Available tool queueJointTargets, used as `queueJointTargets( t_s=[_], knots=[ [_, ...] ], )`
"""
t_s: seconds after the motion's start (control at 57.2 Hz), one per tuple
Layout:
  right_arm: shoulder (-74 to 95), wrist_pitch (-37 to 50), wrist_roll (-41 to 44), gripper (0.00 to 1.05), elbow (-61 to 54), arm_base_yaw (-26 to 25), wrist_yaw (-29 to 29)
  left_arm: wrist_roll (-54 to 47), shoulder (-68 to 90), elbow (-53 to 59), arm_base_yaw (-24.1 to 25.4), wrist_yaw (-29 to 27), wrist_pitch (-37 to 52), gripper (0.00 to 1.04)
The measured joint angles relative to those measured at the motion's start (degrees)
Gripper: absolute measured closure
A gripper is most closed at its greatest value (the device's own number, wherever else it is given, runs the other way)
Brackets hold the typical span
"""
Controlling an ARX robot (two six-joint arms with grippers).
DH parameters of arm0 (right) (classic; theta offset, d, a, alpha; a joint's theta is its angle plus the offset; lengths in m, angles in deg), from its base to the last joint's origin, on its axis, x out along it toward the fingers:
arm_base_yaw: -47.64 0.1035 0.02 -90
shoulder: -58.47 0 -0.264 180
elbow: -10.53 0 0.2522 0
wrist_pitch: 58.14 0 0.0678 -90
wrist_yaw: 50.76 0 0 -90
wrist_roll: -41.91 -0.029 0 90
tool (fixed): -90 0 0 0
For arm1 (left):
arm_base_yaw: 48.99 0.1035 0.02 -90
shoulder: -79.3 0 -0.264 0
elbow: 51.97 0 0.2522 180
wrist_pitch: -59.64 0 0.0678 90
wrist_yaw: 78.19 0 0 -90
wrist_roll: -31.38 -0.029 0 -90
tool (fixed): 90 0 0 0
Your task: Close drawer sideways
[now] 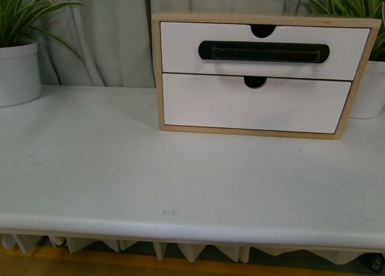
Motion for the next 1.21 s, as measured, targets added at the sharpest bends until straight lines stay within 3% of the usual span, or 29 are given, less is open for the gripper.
queueJointTargets(
  t_s=[0.332, 0.437, 0.646, 1.153, 1.205],
  knots=[
    [-3.06, 0.28, -0.02, 1.04, -3.48, 0.00, -0.02, 0.00, -5.49, 0.00, 0.00, -0.02, -5.51, 1.01],
    [-3.10, 0.31, -0.02, 1.04, -3.48, 0.00, -0.02, 0.02, -12.83, -0.02, 0.00, 0.02, -14.47, 1.01],
    [-3.19, 0.31, 0.00, 1.02, -3.48, 0.00, -0.02, 0.09, -14.84, -0.02, 0.00, -0.02, -15.28, 1.00],
    [-3.19, 0.31, -0.04, 0.09, -3.48, 0.00, 0.00, 0.15, -14.88, -0.02, 0.00, 0.00, -15.32, 0.06],
    [-3.19, 0.31, -0.11, 0.09, -3.48, 0.00, -0.02, 0.17, -14.88, -0.02, 0.00, 0.00, -15.32, 0.07]
  ],
)
